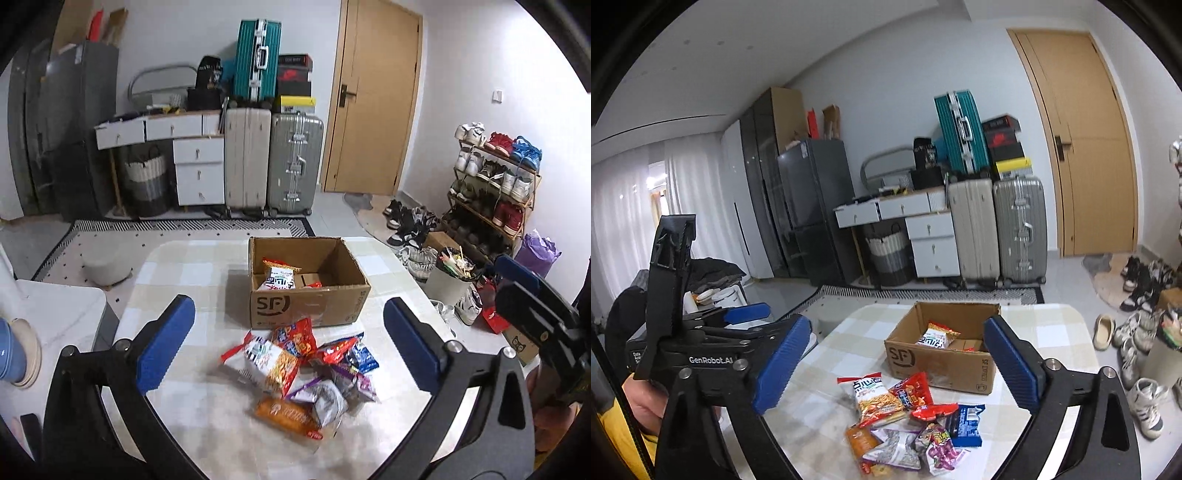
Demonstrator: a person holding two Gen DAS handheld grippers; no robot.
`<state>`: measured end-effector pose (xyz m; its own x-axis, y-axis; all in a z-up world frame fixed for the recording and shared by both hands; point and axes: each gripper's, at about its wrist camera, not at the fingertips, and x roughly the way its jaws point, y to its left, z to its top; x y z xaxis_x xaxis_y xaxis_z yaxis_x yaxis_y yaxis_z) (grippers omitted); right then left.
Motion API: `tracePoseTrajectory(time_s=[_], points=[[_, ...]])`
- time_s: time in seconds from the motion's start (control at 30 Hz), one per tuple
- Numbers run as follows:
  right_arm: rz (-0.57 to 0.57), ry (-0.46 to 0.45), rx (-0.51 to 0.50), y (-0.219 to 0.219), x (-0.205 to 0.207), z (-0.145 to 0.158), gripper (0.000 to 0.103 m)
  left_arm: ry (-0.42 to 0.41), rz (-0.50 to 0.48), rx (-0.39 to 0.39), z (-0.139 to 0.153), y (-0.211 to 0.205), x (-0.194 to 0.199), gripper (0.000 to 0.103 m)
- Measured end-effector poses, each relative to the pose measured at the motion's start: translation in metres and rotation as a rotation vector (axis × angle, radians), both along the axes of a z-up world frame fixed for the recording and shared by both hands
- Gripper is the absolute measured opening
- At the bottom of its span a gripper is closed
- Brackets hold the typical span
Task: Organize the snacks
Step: 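Move both tools back to the snack pile and grasp the white chip bag with the left gripper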
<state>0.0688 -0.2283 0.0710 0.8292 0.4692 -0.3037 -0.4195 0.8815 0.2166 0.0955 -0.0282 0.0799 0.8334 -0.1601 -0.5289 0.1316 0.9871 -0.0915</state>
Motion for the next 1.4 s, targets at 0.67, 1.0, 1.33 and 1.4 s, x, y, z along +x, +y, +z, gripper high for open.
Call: tracePoseTrajectory(time_s=[0.67, 1.0, 1.33, 1.4], points=[[-0.016, 0.146, -0.125, 0.022, -0.013, -0.120, 0.102, 0.131, 0.000, -0.011, -0.137, 0.021, -0.043, 0.102], [0.112, 0.248, -0.143, 0.056, 0.024, -0.165, 0.102, 0.209, 0.040, -0.022, -0.186, 0.041, 0.014, 0.102], [0.233, 0.398, -0.122, 0.088, 0.069, -0.199, 0.082, 0.254, 0.083, -0.061, -0.208, 0.065, 0.044, 0.102], [0.223, 0.430, -0.117, 0.089, 0.079, -0.207, 0.079, 0.256, 0.086, -0.056, -0.211, 0.066, 0.049, 0.102]])
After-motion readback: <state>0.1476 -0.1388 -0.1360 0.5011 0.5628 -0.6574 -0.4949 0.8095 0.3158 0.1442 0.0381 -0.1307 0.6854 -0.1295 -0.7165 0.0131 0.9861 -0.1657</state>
